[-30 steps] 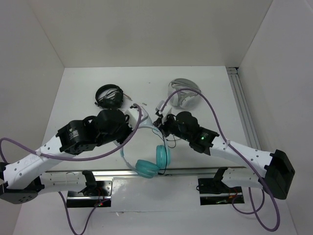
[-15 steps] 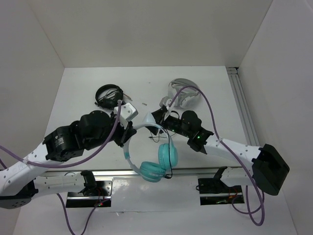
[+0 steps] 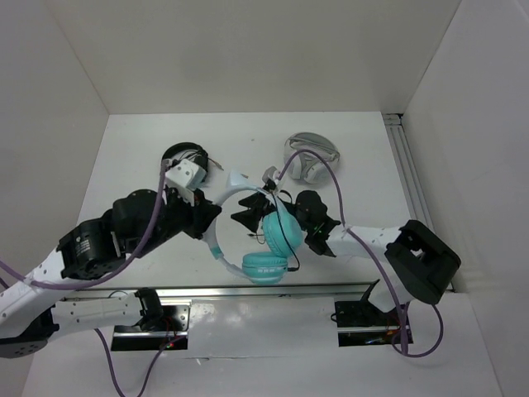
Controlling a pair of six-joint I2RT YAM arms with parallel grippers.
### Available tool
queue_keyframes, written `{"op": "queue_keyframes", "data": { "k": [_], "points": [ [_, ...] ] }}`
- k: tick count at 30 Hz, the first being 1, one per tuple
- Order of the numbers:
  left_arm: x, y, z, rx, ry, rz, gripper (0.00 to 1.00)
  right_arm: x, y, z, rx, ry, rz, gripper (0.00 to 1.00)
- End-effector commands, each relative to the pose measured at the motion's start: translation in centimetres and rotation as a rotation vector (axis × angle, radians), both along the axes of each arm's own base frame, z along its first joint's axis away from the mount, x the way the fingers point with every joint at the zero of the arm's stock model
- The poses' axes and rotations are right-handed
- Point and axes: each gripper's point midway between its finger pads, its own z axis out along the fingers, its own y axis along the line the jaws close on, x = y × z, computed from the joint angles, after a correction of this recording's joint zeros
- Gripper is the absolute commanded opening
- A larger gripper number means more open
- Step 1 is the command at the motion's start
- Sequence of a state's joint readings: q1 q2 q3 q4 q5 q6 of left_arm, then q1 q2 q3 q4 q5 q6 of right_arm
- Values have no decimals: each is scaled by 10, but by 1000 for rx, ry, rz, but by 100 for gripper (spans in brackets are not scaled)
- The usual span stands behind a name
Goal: Wrap the headphones
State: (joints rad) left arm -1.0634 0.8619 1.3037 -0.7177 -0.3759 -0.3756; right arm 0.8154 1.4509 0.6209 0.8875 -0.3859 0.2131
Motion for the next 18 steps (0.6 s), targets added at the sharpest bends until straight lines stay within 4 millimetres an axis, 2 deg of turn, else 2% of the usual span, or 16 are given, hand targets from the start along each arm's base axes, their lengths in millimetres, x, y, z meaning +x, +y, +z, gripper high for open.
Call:
{"op": "queue_keyframes", "data": {
  "k": [1,2,7,8,12,16,18],
  "points": [
    [9,11,56,-271,-69,121,0,-5,3,24,109,-46,39,62],
    [13,15,59,-294,-72,163,0,-6,5,12,93,-32,48,63],
    [16,31,72,-398,-66,255,0,-5,10,1,118,-4,63,63],
    [19,39,74,-417,-70,295,0,-8,14,-7,111,17,73,64],
    [28,58,81,-510,-62,439,0,-14,21,-15,133,38,117,64],
    [38,80,87,-535,-93,578,0,-23,24,-27,144,62,152,60],
    [43,87,94,-539,-113,638,0,-30,24,-42,128,94,162,56]
  ]
}}
